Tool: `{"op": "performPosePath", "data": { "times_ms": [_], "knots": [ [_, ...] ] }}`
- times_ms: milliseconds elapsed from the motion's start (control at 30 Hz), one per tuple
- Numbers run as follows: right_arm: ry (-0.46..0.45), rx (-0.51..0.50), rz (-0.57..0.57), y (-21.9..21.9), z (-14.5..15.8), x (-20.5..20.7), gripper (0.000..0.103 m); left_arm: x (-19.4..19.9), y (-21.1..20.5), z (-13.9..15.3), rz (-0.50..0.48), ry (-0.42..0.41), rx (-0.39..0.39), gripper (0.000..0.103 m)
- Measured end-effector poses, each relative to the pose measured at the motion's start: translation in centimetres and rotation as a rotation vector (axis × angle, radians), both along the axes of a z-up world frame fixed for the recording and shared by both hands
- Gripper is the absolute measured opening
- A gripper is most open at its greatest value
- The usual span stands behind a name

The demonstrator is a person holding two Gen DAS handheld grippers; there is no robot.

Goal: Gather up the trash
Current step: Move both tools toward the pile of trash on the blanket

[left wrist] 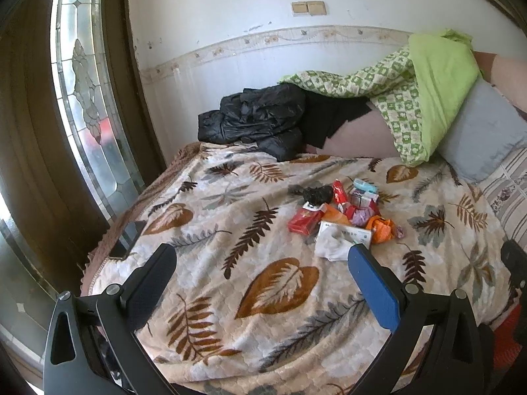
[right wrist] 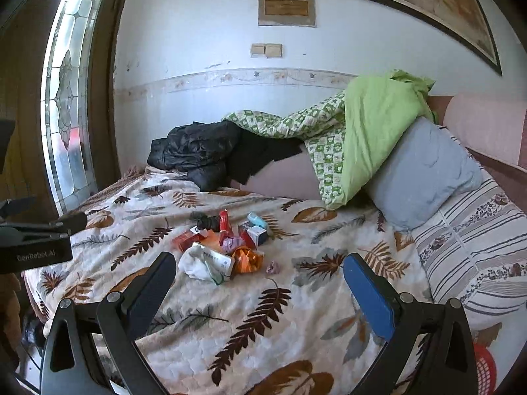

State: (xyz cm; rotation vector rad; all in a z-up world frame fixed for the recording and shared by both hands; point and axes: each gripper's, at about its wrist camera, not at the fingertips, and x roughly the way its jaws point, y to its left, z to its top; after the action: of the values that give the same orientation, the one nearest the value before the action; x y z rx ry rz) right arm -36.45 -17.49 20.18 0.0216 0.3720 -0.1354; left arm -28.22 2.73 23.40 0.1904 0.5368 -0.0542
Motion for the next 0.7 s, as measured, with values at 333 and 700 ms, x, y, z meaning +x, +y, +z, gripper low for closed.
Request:
{"op": "performPosePath", "data": {
  "times_ms": [333,700],
  "knots": [
    [0.017,0.015,0.008,0.2,-0.1,0.7,0.102,1.2,0.2,-0.6,0.004,0.055,-0.003,0.103],
    [0.037,0.026,0.003,-0.2,-0.4,2.1,0.102,3.9,0.3,-1.8,-0.003,0.138,-0.027,0.103]
  ]
}}
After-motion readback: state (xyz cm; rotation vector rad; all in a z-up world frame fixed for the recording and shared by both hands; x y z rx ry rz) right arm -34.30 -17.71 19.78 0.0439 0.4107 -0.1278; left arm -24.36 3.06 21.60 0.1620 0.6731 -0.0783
